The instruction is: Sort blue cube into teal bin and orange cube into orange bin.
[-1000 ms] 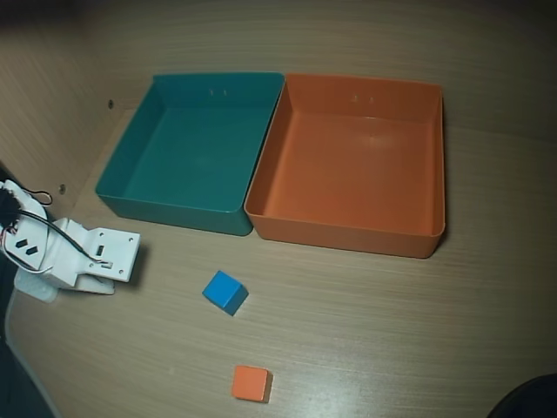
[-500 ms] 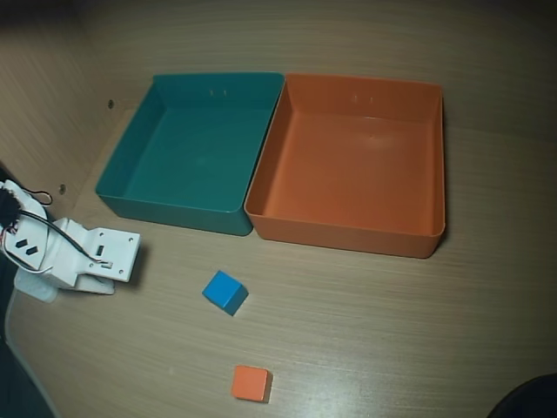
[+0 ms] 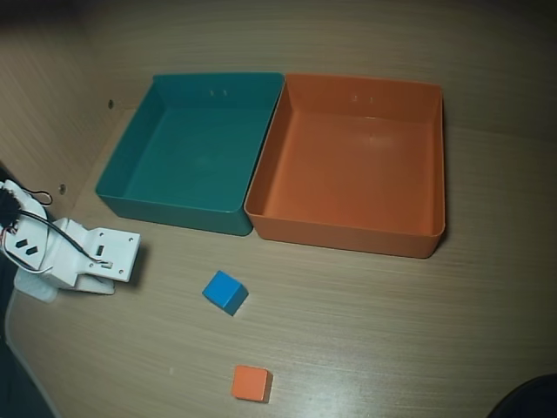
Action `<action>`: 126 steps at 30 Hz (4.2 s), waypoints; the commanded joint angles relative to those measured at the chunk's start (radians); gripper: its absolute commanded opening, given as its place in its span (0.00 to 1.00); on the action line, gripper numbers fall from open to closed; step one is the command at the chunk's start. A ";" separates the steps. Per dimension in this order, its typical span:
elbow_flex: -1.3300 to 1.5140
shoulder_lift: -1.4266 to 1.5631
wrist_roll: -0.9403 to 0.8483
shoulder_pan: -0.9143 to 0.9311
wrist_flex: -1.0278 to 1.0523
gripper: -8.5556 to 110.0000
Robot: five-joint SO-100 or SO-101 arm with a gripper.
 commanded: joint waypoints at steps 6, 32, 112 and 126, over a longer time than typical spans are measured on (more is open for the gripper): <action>0.066 0.005 -0.008 0.003 0.012 0.02; 0.066 0.005 -0.008 0.003 0.012 0.02; -1.821 -1.957 0.336 -0.029 0.005 0.35; -1.927 -2.094 0.322 -0.029 0.000 0.35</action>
